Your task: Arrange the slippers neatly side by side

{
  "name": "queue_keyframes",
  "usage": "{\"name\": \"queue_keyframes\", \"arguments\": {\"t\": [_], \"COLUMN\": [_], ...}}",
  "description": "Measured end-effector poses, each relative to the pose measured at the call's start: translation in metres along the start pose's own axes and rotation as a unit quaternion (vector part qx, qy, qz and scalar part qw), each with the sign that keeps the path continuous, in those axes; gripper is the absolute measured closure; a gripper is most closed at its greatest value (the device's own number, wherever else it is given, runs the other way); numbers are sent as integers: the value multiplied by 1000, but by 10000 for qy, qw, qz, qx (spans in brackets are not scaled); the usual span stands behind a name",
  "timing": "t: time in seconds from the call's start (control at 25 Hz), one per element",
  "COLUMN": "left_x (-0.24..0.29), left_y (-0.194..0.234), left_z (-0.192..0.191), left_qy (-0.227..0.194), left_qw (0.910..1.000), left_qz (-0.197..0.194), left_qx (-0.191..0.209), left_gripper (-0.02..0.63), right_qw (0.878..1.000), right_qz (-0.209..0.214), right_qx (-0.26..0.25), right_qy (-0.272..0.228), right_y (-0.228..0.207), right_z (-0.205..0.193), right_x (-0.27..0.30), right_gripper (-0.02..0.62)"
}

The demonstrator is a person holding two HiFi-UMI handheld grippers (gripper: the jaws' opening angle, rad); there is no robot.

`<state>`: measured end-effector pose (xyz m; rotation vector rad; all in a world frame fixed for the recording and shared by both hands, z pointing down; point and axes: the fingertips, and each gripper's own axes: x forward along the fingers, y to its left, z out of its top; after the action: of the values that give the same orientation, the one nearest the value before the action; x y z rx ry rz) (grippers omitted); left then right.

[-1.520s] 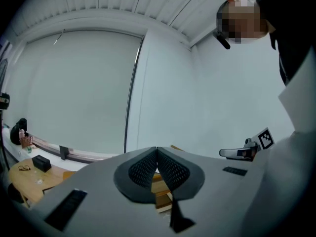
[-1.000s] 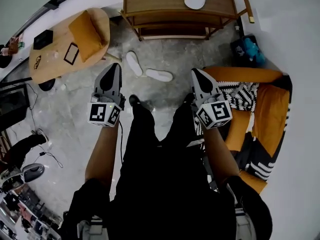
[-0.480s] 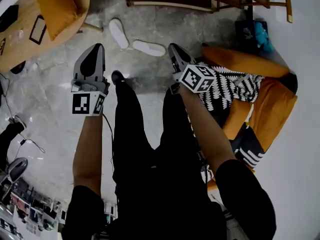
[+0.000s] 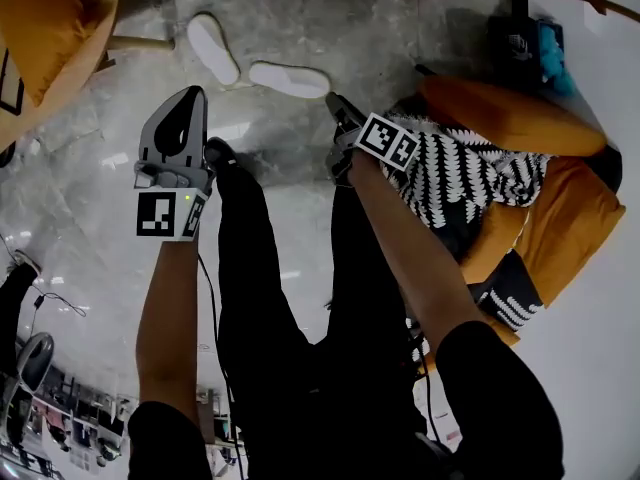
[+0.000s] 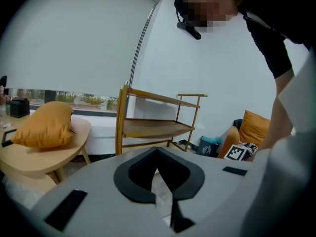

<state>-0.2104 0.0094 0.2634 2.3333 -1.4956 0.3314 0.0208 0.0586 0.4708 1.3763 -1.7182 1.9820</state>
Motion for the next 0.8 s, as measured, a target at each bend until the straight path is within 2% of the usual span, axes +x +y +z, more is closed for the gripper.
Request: {"name": "queue_keyframes", "arguments": {"t": [0.12,0.24,0.48,0.56,0.68,0.8], "left_x": [9,13,14,15,23,33], "left_y": [3,5,18,26,40,48], "left_z": [-29,-54,-97,-112,-133,-153], "left_qy": [165,317,514,558,586,643], "left_qw": [9997,9990,9972,9970,9969,9964], "left_qz": [-172,-324,-519,-517,-511,-544], "left_qx": [13,54,142,132,95,52], "left_gripper": [589,589,589,589,589,589], "right_qw": [9955,9887,9717,9682,9643,9525], "right_qz": [-172,-201,-256,-323,-505,-798], "right_qx": [925,1479,2319,2446,2579,2934], "right_qy": [-64,-121,-376,-409,-323,-192], "right_y": [-42,-70,-112,-122,-139,-161], "right_z": [-19,-34,-50,-56,-67,-83], "right_x": [25,53,108,126,152,169], "right_gripper": [468,468,468,468,468,468]}}
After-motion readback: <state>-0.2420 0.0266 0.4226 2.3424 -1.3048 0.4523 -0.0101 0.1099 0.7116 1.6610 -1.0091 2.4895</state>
